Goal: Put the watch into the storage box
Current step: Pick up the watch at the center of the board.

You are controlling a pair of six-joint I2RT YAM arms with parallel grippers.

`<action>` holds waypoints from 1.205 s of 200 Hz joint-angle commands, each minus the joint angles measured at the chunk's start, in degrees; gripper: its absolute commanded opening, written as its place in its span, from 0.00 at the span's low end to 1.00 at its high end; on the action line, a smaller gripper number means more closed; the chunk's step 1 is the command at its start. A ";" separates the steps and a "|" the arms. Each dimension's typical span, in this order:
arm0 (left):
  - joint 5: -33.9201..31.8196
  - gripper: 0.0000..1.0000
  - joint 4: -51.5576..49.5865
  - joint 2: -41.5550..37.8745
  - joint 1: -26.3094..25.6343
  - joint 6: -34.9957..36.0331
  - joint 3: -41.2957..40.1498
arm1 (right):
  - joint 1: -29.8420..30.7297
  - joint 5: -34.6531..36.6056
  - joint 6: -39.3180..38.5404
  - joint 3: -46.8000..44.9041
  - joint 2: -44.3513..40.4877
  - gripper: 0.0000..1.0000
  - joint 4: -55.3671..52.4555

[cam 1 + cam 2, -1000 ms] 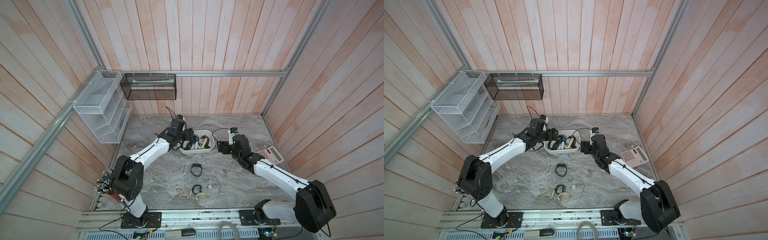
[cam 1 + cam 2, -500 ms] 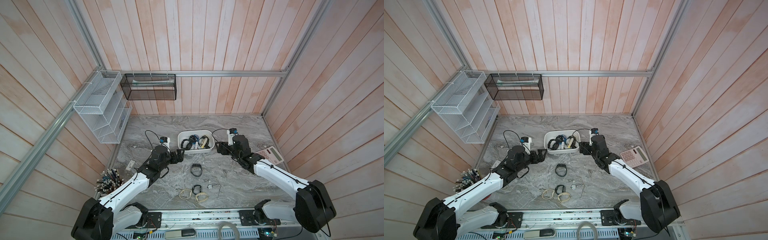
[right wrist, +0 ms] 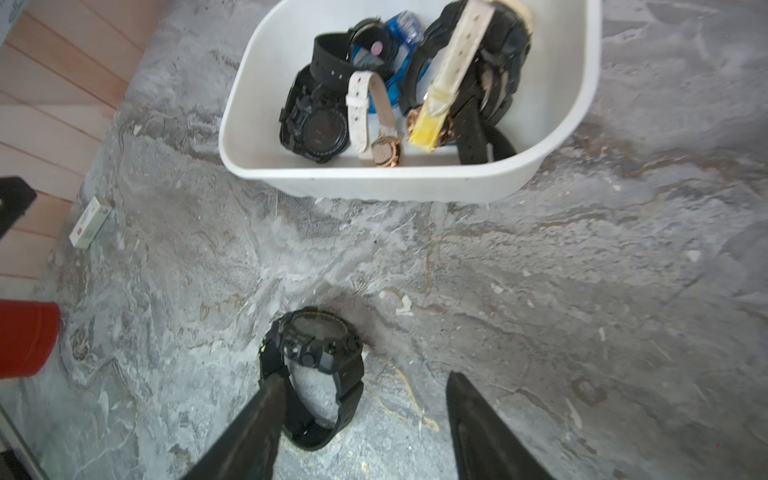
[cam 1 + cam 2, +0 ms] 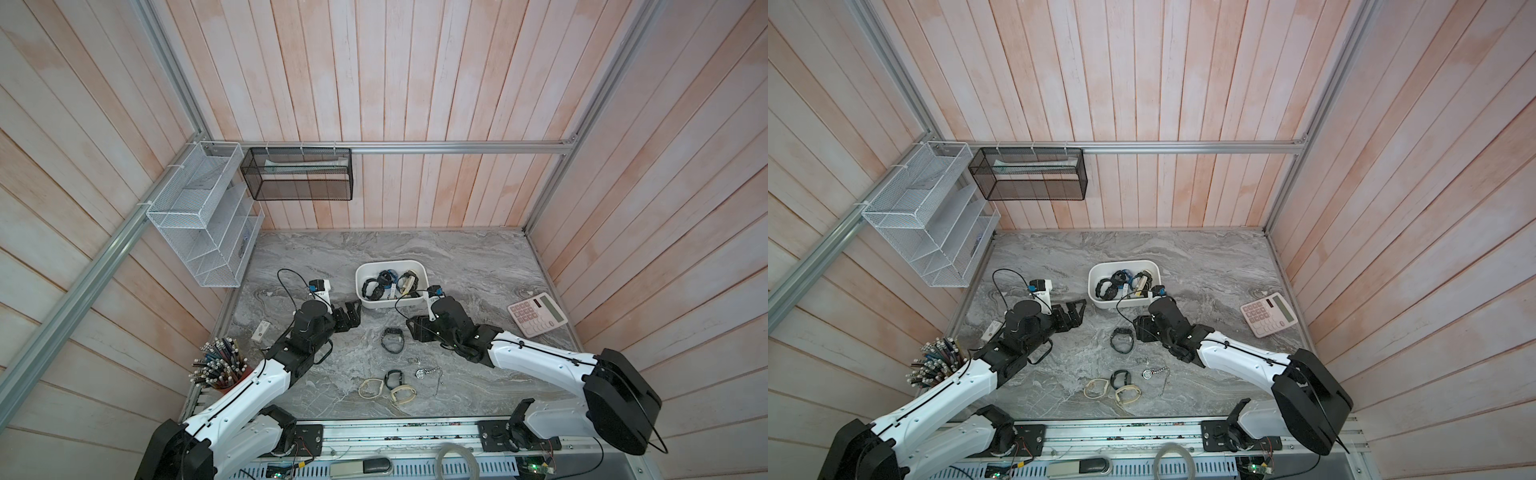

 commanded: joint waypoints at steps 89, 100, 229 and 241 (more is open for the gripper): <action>-1.73 1.00 -1.33 -4.46 0.35 -0.98 -3.02 | 3.37 -0.96 3.91 2.47 6.96 0.46 0.07; -1.88 1.00 -1.66 -4.73 0.34 -1.19 -3.04 | 3.81 -1.09 4.00 3.25 7.70 0.46 -0.53; -3.83 0.99 -4.62 -7.49 0.33 -1.57 -3.82 | 4.70 -2.87 4.80 6.94 16.62 0.24 -2.50; -3.91 1.00 -4.80 -7.59 0.35 -1.55 -3.84 | 4.72 -2.96 4.70 7.39 17.15 0.18 -2.77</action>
